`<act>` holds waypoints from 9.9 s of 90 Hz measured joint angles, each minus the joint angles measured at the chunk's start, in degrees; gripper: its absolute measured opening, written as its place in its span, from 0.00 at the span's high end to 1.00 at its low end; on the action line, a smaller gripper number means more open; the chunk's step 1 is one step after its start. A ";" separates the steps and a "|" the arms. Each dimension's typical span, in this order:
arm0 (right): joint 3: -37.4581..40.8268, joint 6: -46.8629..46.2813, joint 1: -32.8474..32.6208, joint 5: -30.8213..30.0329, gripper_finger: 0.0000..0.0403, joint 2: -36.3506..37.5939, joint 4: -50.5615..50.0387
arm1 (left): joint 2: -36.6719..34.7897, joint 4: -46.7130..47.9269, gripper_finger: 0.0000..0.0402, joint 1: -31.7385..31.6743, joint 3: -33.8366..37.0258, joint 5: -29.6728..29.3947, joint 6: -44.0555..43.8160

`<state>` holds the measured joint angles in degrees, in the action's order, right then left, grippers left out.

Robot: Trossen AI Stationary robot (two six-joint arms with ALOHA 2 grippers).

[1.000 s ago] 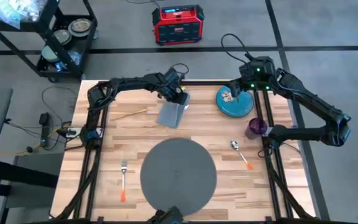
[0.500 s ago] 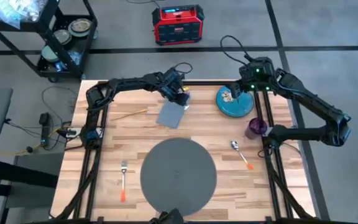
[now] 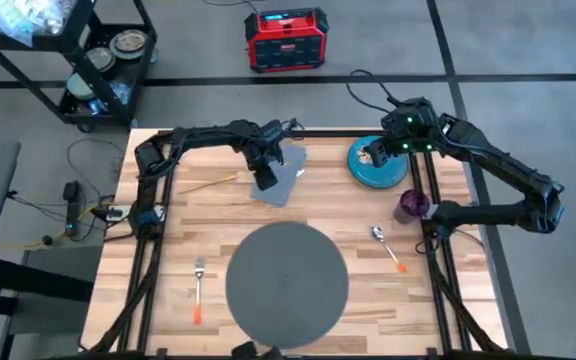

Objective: Set table place
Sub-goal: Fold the gray table napkin, then put the gold table knife on the gray table mat

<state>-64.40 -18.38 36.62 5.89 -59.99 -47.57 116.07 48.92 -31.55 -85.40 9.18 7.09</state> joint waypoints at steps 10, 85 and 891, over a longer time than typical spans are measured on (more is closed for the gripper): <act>0.00 -0.15 -0.27 0.03 0.62 0.00 0.14 | 0.88 -0.18 0.96 0.54 0.20 5.75 -3.67; 0.00 -2.73 -2.34 0.24 0.62 0.05 3.48 | 8.09 -40.34 0.99 6.85 0.17 31.99 -44.46; -0.02 -0.28 -4.96 28.59 0.62 0.42 11.19 | -23.82 -92.58 1.00 37.07 33.48 26.48 -73.51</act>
<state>-64.42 -18.66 31.66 34.48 -59.57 -36.37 92.25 -43.65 5.52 -51.92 35.66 -66.43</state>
